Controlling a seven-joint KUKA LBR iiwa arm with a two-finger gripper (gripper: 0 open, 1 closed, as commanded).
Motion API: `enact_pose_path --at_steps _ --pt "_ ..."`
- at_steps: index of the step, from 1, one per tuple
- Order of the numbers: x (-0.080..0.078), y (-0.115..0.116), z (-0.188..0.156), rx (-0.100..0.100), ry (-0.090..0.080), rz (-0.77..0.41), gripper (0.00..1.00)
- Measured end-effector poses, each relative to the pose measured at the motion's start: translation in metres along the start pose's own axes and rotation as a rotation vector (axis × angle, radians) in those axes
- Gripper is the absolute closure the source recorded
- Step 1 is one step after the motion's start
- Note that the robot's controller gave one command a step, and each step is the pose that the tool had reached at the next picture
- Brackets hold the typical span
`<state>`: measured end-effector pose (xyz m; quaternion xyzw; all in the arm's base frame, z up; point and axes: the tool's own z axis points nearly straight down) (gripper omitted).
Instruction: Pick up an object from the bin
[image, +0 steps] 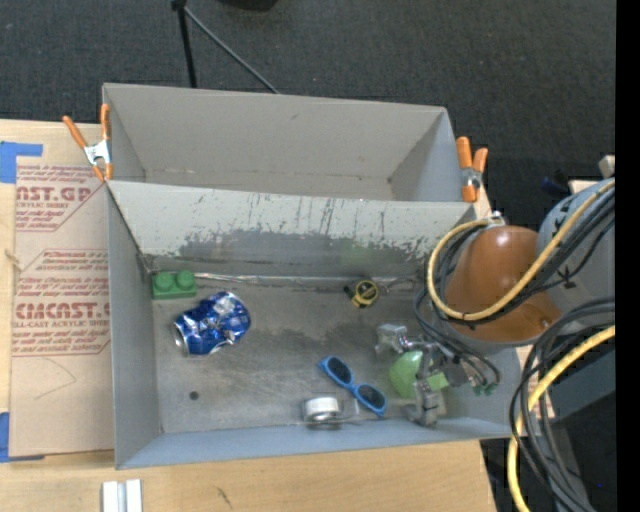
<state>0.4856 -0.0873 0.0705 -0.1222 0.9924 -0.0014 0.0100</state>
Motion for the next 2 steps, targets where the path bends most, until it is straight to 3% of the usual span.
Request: enact_pose_path --at_steps 1,2 --pt "0.0049 0.0022 0.0008 -0.006 0.019 -0.002 1.0" --pt "0.0002 0.0011 -0.0014 -0.001 0.001 -0.002 0.0"
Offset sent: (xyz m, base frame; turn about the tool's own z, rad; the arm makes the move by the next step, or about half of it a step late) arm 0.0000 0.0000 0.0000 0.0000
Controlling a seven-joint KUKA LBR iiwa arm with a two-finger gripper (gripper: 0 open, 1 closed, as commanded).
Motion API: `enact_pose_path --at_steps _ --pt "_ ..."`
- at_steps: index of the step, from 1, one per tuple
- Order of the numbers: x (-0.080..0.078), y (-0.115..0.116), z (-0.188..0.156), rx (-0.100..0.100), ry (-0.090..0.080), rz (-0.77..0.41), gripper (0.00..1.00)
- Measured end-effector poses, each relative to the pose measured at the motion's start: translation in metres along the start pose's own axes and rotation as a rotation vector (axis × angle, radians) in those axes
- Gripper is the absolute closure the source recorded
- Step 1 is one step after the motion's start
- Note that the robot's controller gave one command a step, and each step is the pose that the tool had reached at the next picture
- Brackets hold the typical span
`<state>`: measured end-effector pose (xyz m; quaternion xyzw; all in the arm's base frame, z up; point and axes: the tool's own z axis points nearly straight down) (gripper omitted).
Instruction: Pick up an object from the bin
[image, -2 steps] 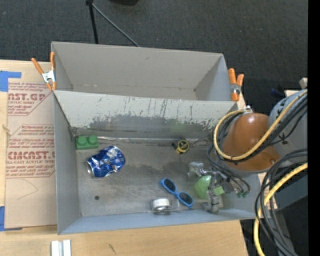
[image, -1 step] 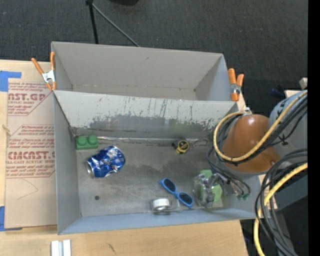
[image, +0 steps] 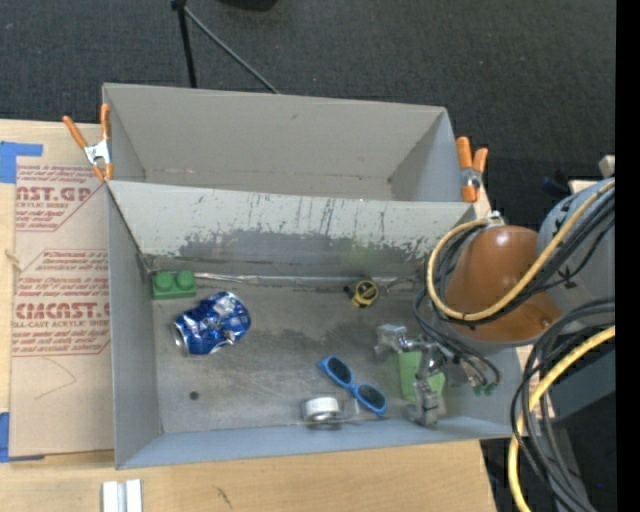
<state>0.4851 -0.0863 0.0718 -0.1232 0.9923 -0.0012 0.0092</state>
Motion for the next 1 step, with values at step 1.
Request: enact_pose_path --at_steps 1 --pt "0.0046 0.0013 0.0022 -0.005 0.017 -0.001 1.0"
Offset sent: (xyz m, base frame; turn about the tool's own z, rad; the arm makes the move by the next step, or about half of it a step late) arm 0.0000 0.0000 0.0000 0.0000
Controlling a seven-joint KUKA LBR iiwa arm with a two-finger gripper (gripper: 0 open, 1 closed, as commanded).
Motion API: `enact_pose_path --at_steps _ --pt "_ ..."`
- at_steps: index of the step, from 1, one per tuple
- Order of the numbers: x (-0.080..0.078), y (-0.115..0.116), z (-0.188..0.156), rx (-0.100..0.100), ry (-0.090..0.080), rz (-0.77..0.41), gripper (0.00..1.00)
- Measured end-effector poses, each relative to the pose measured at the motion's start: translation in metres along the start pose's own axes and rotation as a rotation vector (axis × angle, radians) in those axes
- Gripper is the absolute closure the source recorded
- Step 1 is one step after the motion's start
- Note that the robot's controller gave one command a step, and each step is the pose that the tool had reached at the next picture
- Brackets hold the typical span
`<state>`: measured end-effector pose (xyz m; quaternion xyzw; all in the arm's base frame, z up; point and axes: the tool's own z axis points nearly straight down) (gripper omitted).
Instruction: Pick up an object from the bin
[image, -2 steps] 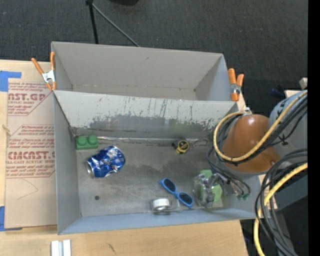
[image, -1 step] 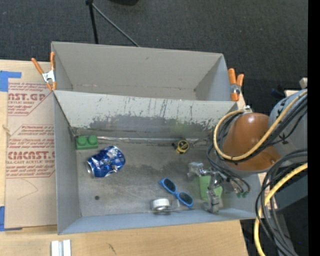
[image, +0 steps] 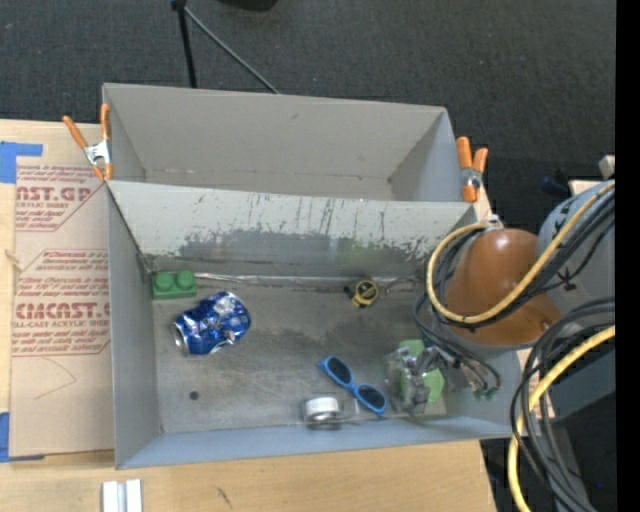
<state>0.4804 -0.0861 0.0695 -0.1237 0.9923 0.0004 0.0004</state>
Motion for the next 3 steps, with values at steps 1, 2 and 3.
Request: enact_pose_path --at_steps 1,2,3 --pt "-0.0046 -0.0012 -0.0023 0.005 -0.017 0.001 0.0" --pt "-0.0001 0.0002 0.0 0.0 0.0 0.0 1.0" --pt "-0.0045 -0.001 -0.0022 0.005 -0.016 0.0 0.0"
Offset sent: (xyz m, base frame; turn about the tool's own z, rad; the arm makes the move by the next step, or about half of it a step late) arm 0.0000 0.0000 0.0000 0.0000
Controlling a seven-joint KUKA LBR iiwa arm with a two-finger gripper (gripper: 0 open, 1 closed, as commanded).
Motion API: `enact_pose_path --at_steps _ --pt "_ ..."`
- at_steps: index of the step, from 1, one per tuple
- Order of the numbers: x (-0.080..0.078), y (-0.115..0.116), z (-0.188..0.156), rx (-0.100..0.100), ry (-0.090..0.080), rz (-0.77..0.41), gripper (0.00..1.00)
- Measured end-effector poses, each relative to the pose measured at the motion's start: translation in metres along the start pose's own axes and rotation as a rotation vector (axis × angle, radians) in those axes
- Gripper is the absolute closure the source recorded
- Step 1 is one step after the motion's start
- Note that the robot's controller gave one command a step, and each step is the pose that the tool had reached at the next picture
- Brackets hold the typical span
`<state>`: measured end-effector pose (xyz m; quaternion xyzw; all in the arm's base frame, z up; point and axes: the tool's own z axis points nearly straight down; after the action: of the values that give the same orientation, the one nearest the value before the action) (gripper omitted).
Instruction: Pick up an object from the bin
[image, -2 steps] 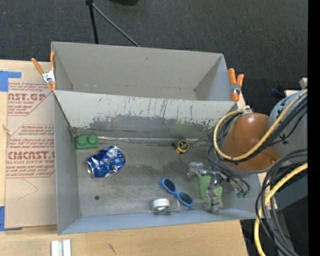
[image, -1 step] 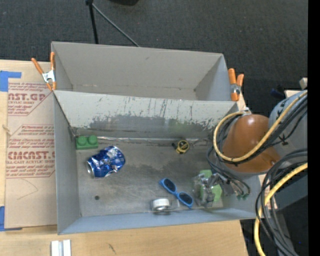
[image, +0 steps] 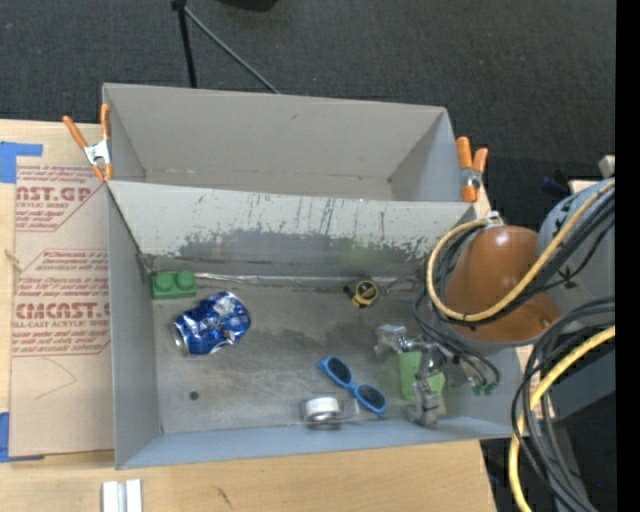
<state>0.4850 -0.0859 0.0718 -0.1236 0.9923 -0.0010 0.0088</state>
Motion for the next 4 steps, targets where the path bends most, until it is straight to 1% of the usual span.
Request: enact_pose_path --at_steps 1,2,3,4 --pt "0.004 0.001 0.002 -0.005 0.016 -0.001 1.0" --pt "0.0 0.0 0.0 0.0 0.0 0.0 0.0" --pt "-0.017 -0.007 -0.007 -0.006 0.015 -0.197 0.0" --pt "-0.039 0.078 0.003 -0.012 0.014 -0.558 0.0"
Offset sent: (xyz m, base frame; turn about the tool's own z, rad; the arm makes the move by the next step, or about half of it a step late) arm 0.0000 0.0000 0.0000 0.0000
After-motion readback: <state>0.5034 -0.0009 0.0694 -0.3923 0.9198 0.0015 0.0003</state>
